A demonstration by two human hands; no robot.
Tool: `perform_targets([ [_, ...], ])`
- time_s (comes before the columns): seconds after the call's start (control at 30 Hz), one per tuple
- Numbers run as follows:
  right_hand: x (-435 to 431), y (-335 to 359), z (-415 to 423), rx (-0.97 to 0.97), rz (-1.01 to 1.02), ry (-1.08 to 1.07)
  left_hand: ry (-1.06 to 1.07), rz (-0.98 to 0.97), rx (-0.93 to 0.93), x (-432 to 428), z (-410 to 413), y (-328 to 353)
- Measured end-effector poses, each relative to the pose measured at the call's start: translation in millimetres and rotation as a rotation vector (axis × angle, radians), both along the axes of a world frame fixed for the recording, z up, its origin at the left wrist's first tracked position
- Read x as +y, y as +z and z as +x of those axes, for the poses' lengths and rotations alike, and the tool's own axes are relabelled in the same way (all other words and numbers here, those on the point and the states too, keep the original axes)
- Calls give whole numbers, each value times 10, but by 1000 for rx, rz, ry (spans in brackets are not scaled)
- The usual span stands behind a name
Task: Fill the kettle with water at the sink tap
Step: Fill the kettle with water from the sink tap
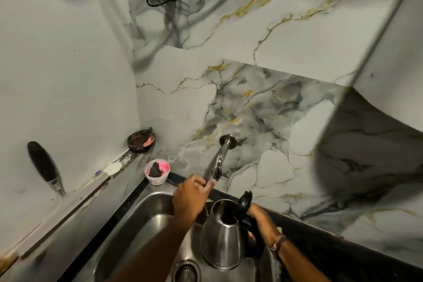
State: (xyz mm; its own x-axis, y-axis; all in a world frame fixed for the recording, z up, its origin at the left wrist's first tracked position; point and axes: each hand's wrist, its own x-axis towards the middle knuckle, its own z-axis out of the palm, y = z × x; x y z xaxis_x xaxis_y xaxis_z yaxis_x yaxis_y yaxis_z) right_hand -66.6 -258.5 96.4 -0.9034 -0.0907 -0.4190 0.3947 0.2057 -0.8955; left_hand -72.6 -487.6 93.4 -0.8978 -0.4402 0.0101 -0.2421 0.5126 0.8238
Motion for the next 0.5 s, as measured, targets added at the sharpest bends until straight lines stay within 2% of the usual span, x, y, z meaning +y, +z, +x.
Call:
perform_targets([
  [0.2, -138, -26, -142, -18, -14, -74, -165, -395, -104, 65, -669, 273],
  [0.33, -232, 21, -223, -30, -1, -53, -266, -500, -145, -10, -830, 257],
  [0.5, -361, 74, -331, -29, 4, -18, -512, -557, -99, -148, -954, 267],
])
